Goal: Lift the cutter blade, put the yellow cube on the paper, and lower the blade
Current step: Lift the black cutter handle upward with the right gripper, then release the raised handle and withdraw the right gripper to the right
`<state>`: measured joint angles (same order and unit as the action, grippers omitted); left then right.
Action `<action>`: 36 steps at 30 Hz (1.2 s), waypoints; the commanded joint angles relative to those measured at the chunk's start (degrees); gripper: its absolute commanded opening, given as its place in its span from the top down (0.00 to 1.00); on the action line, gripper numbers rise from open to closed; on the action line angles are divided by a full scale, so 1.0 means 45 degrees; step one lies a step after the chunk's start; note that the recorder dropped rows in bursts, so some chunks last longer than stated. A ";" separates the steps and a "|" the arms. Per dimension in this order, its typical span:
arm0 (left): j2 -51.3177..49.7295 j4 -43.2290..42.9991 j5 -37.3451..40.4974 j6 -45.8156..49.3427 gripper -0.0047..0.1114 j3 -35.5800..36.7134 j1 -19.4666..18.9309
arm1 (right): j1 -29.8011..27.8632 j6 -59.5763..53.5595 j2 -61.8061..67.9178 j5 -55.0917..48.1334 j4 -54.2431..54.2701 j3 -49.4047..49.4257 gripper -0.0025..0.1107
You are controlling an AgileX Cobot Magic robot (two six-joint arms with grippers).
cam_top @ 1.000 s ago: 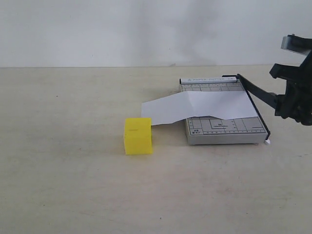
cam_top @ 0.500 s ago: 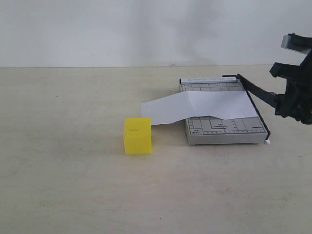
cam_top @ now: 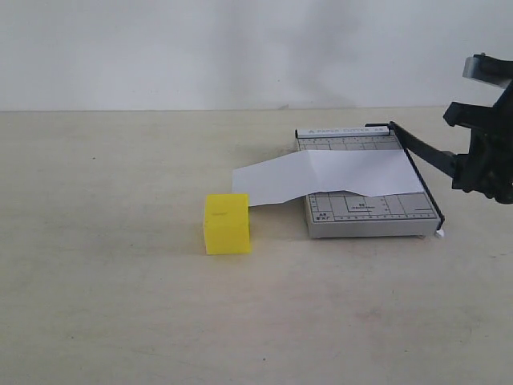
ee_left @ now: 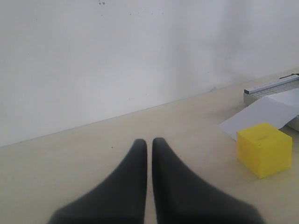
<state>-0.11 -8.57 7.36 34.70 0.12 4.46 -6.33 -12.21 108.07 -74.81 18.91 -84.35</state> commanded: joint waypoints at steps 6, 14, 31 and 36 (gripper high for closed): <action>0.0025 0.0131 -0.1260 -0.1671 0.92 -0.0028 0.0033 | -0.0105 -0.0666 -0.0050 0.3859 0.1212 -0.0529 0.98; 0.0025 0.0131 -0.2341 -0.1772 0.92 -0.0028 0.0033 | -0.0105 -0.1086 -0.0050 0.4186 0.1655 -0.1312 0.98; 0.0025 0.0153 -0.2404 -0.4534 0.92 -0.0028 0.0033 | -0.0105 -0.1744 -0.0050 0.4221 0.1631 -0.1309 0.44; 0.0025 0.0153 -0.2574 -0.5905 0.92 -0.0028 0.0033 | -0.0105 -0.1744 -0.0050 0.4291 0.1612 -0.1498 0.44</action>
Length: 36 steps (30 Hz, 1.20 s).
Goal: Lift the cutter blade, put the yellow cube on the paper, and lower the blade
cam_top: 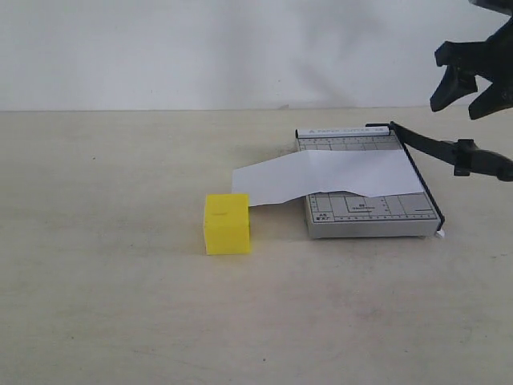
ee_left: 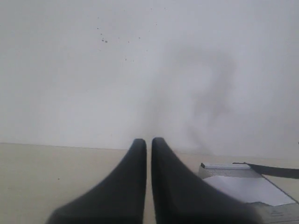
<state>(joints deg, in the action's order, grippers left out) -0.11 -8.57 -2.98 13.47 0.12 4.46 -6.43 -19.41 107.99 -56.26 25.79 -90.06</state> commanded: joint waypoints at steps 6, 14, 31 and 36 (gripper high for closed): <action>0.0025 0.0153 -0.0016 -0.3337 0.92 -0.0028 0.0033 | -0.0107 0.0216 -0.0629 0.0121 -0.0926 -0.1743 0.44; 0.0025 0.0128 0.1118 -0.3770 0.92 -0.0028 0.0033 | -0.0107 0.1994 -0.3045 0.0202 -0.4374 -0.3238 0.97; -0.9503 -0.3400 -0.1703 -0.2786 0.92 -0.4836 0.3343 | -0.0107 0.3256 -0.7958 0.3049 -0.7434 -0.2360 0.97; -1.3041 -0.6134 -0.3005 -0.3382 0.92 -0.6019 0.5808 | -0.0107 0.5608 -0.9912 0.4500 -1.1841 0.1227 0.97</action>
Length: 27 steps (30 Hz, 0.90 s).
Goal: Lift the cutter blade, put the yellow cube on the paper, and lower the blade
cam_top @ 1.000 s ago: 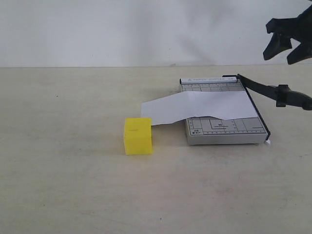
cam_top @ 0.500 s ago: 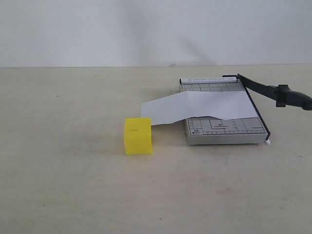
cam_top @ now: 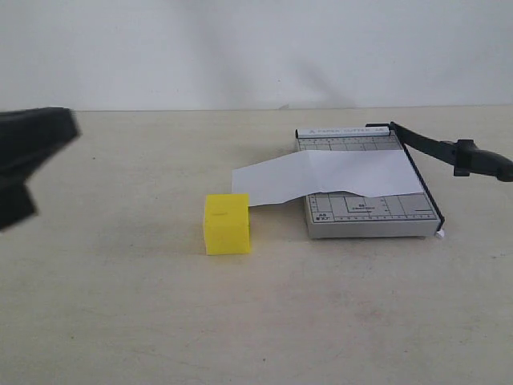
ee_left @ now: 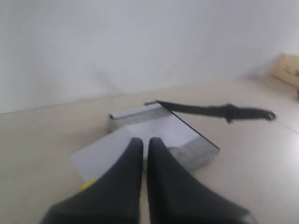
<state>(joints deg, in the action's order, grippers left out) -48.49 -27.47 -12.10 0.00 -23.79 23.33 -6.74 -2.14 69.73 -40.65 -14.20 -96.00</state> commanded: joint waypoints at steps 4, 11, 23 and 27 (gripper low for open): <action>-0.4202 -0.2037 -0.1848 -0.0545 0.92 -0.1724 0.2913 | -0.0038 0.3227 -0.3795 0.3336 -0.2673 0.5942 0.97; -0.7156 -0.2124 -0.1584 -0.1348 0.92 -0.4055 0.3724 | -0.0038 0.4398 -0.7482 0.4518 -0.1149 1.1383 0.97; -1.1907 -0.2407 0.1538 -0.1437 0.92 -0.8295 0.4564 | -0.0038 0.1247 -0.6771 -0.3047 0.1661 1.3747 0.97; -1.3100 -0.2407 0.2538 -0.1437 0.92 -0.9963 0.4564 | -0.0016 0.0667 -0.5614 -0.2540 0.1805 1.3747 0.97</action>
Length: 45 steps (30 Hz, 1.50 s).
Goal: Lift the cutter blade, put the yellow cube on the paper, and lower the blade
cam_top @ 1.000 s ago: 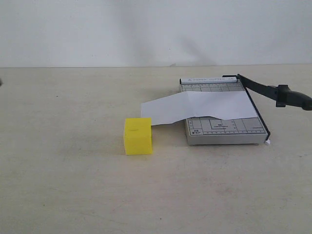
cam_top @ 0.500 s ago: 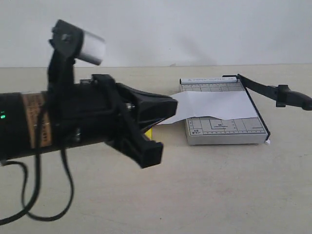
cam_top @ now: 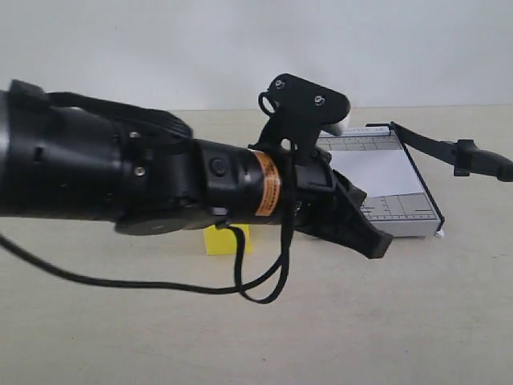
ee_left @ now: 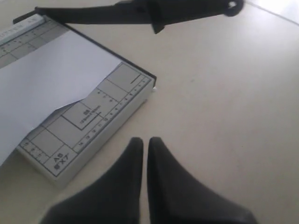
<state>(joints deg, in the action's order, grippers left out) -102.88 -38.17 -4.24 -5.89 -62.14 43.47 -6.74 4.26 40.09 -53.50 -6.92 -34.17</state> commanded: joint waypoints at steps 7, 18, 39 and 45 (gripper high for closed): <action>-0.3832 -0.0089 0.2954 -0.0127 0.92 -0.4603 0.0088 | -0.0016 -0.1121 0.2492 0.3161 0.1897 0.0006 0.97; -0.5208 -0.0385 0.3928 -0.1399 0.92 -0.6257 0.0088 | -0.0016 -0.2082 0.2174 0.3734 0.2076 0.0069 0.97; -0.3782 -1.0529 0.1393 -1.3637 0.92 -0.3758 -0.1847 | -0.0016 -0.2395 0.2174 0.4388 0.2076 0.0069 0.97; -0.4658 -1.0691 -0.0156 -1.3492 0.92 -0.4955 -0.1958 | -0.0016 -0.2395 0.2174 0.4409 0.2076 0.0069 0.97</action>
<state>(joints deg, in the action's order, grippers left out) -122.18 -85.40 -2.58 -65.75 -82.27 34.67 -6.74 -6.02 50.06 -34.31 2.22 -34.01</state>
